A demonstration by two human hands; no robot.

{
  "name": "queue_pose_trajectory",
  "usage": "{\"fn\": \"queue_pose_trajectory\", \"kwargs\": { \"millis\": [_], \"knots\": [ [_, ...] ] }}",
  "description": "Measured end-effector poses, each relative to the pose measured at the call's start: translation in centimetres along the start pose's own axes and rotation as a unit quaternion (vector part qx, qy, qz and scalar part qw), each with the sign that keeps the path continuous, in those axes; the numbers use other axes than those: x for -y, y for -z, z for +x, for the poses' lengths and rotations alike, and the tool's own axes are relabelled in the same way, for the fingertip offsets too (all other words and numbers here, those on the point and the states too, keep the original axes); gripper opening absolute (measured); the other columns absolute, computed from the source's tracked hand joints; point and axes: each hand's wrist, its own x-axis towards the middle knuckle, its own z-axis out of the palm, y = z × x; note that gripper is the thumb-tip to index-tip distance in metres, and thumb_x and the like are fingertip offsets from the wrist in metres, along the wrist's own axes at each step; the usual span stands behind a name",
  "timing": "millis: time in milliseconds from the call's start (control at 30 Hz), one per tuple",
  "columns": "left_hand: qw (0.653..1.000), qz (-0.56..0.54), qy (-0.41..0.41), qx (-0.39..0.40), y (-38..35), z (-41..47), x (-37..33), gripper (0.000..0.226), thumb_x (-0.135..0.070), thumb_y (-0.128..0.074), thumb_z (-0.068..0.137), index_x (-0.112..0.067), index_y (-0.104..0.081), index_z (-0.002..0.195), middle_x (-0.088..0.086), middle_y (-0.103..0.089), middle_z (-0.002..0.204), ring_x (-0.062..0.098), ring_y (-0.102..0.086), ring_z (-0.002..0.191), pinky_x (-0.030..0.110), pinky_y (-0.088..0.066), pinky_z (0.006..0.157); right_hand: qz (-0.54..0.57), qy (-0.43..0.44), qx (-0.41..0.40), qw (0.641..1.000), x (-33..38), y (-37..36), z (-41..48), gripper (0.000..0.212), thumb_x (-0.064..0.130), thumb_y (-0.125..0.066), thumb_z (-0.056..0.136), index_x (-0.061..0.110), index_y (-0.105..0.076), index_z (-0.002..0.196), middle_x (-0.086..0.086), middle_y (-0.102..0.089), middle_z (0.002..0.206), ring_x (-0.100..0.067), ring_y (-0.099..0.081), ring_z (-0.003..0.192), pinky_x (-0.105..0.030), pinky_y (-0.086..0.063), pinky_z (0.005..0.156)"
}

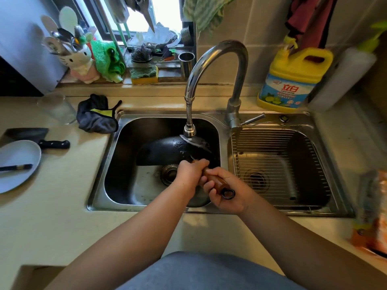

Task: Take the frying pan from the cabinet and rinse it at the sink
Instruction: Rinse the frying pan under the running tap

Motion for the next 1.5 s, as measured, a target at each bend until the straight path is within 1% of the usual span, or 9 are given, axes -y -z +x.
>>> {"fn": "queue_pose_trajectory", "kwargs": {
  "millis": [200,367,567,733,900,1100,1233,1333,1500],
  "knots": [
    [0.998,0.056,0.013,0.002,-0.5,-0.5,-2.9,0.023,-0.026,-0.07,0.08,-0.005,-0.06,0.077,-0.004,-0.047,0.031,0.007,-0.041,0.022,0.014,-0.035,0.031,0.037,0.036,0.005,0.999,0.1,-1.4,-0.2,0.029,0.021,-0.066,0.084,0.001,-0.057,0.103,-0.01,-0.066,0.073,-0.014,-0.066,0.051,-0.023,-0.057,0.043],
    [0.994,0.103,0.033,0.005,-0.5,-1.3,-4.1,0.023,-0.025,-0.069,0.079,-0.004,-0.06,0.076,0.002,-0.048,0.043,0.008,-0.039,0.021,0.013,-0.036,0.032,0.076,0.05,0.011,0.996,-0.4,-2.8,-0.9,0.029,0.017,-0.065,0.083,-0.002,-0.056,0.103,-0.014,-0.066,0.073,-0.017,-0.068,0.053,-0.026,-0.058,0.043],
    [0.985,0.161,0.049,0.03,0.1,-2.9,-4.7,0.02,-0.026,-0.068,0.074,-0.007,-0.065,0.076,0.011,-0.061,0.068,0.018,-0.052,0.045,0.023,-0.042,0.044,0.057,0.038,0.011,0.998,-1.3,-3.5,-2.3,0.038,0.022,-0.066,0.081,-0.003,-0.057,0.109,-0.018,-0.07,0.077,-0.019,-0.071,0.055,-0.027,-0.058,0.04],
    [0.97,0.231,0.019,0.077,1.1,-4.1,-5.4,0.02,-0.023,-0.063,0.077,-0.011,-0.061,0.061,0.008,-0.058,0.059,0.019,-0.05,0.052,0.026,-0.04,0.047,0.068,0.021,0.014,0.997,-2.1,-4.5,-2.7,0.041,0.027,-0.061,0.089,-0.006,-0.054,0.113,-0.02,-0.071,0.075,-0.022,-0.073,0.056,-0.028,-0.057,0.039],
    [0.952,0.284,0.04,0.109,0.9,-4.4,-6.8,0.023,-0.025,-0.06,0.083,-0.009,-0.061,0.067,0.007,-0.056,0.063,0.024,-0.054,0.063,0.029,-0.043,0.055,0.097,0.042,0.006,0.994,-2.5,-5.6,-2.7,0.044,0.03,-0.053,0.097,-0.005,-0.049,0.122,-0.022,-0.07,0.072,-0.022,-0.072,0.053,-0.026,-0.056,0.037],
    [0.948,0.293,0.035,0.12,0.2,-4.2,-5.8,0.03,-0.015,-0.051,0.096,-0.011,-0.05,0.067,0.003,-0.047,0.064,0.011,-0.045,0.052,0.019,-0.039,0.042,0.115,0.046,-0.018,0.992,-3.5,-5.5,-3.4,0.047,0.028,-0.056,0.096,-0.005,-0.047,0.128,-0.023,-0.07,0.072,-0.023,-0.071,0.051,-0.026,-0.056,0.038],
    [0.943,0.305,0.024,0.127,0.5,-4.4,-5.5,0.015,-0.017,-0.058,0.085,-0.008,-0.058,0.073,0.005,-0.055,0.064,0.017,-0.056,0.055,0.023,-0.046,0.051,0.114,0.051,-0.018,0.992,-3.7,-5.4,-3.7,0.046,0.028,-0.056,0.097,-0.003,-0.047,0.13,-0.023,-0.071,0.07,-0.022,-0.071,0.051,-0.025,-0.055,0.037],
    [0.952,0.283,0.035,0.108,0.7,-4.3,-5.8,0.017,-0.017,-0.06,0.084,-0.008,-0.058,0.069,0.006,-0.054,0.059,0.021,-0.055,0.057,0.029,-0.044,0.056,0.099,0.055,-0.022,0.993,-3.3,-5.8,-3.7,0.042,0.026,-0.056,0.097,-0.003,-0.048,0.127,-0.025,-0.07,0.068,-0.021,-0.071,0.049,-0.024,-0.054,0.035],
    [0.965,0.245,0.013,0.087,1.5,-3.7,-6.8,0.025,-0.019,-0.062,0.086,-0.01,-0.058,0.062,-0.003,-0.052,0.036,0.012,-0.053,0.034,0.018,-0.04,0.038,0.053,0.064,-0.024,0.996,-2.3,-6.9,-2.7,0.036,0.027,-0.056,0.097,-0.002,-0.053,0.119,-0.021,-0.071,0.068,-0.019,-0.071,0.049,-0.02,-0.053,0.035]
  ]
}}
